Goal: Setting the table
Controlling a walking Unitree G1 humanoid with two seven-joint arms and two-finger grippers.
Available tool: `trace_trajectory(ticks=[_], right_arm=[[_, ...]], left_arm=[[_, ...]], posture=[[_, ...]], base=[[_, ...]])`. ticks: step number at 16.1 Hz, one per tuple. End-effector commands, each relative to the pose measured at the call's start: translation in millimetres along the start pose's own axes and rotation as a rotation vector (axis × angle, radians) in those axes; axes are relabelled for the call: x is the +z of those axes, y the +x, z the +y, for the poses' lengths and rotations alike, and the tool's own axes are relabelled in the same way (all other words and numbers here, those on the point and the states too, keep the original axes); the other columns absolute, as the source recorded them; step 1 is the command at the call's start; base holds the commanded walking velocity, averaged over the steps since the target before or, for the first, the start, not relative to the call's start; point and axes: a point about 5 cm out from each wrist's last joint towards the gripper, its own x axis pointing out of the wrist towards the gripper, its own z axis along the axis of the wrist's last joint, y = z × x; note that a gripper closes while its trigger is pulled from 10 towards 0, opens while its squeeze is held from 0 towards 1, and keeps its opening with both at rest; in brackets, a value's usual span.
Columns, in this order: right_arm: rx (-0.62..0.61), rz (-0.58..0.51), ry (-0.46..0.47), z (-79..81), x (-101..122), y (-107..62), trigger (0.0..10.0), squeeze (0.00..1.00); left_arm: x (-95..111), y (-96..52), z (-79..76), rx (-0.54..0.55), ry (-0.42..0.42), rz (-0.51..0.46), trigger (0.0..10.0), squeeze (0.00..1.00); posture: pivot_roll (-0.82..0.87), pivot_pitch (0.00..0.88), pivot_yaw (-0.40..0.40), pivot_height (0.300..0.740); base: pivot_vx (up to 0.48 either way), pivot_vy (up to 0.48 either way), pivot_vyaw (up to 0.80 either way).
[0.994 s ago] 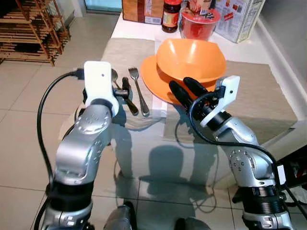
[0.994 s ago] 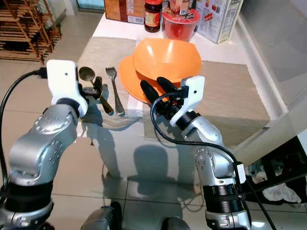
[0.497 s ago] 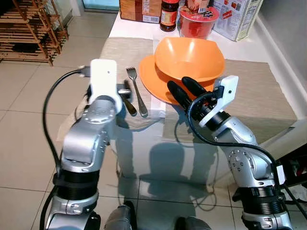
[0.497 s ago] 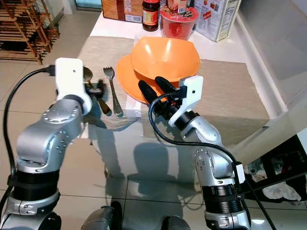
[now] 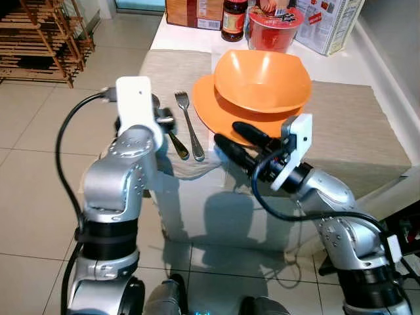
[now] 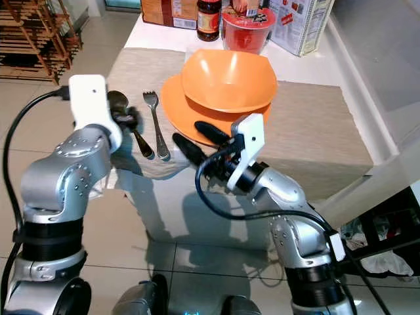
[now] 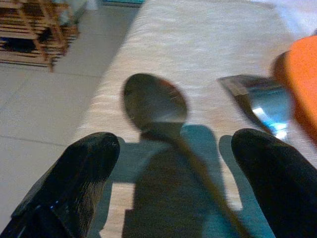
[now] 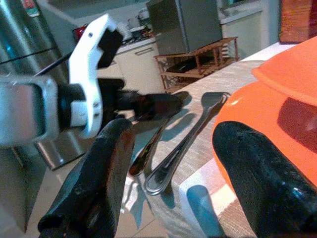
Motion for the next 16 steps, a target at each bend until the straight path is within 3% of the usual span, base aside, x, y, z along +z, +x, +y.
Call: trace_trajectory(ticks=[1,5,10,12,13,16], right_arm=[[0.035,0.015,-0.012,3.4,3.2,-4.6,10.0,0.00],[0.051,0.095,-0.076,0.9,5.3,-14.2,10.0,0.00],[0.047,0.049,-0.057,2.3,14.9,-14.0,10.0,0.00],[0.045,0.043,-0.057,3.7,16.9,-12.3,10.0,0.00],[0.032,0.053,-0.065,2.7,15.8,-12.1,10.0,0.00],[-0.025,0.075,-0.085,-3.7,14.2,-13.1,10.0,0.00]], left_arm=[[6.1,0.3,-4.1,-0.024,-0.007,-0.011,10.0,0.00],[-2.9,6.7,-2.1,0.000,0.020,0.043,10.0,0.00],[-11.6,21.7,2.7,0.037,0.039,0.080,10.0,0.00],[-8.1,26.0,3.5,0.040,0.044,0.080,6.4,0.00],[-9.3,27.3,3.4,0.035,0.057,0.094,0.0,0.00],[-19.0,27.8,1.0,0.016,0.065,0.139,0.0,0.00]], posture=[[-0.07,0.184,0.017,0.740],[-0.07,0.195,0.024,0.740],[-0.07,0.201,0.030,0.740],[-0.07,0.201,0.035,0.740],[-0.07,0.201,0.035,0.740],[-0.07,0.199,0.038,0.740]], base=[[0.000,0.000,0.00],[0.000,0.000,0.00],[0.000,0.000,0.00],[0.000,0.000,0.00],[0.000,0.000,0.00],[0.000,0.000,0.00]])
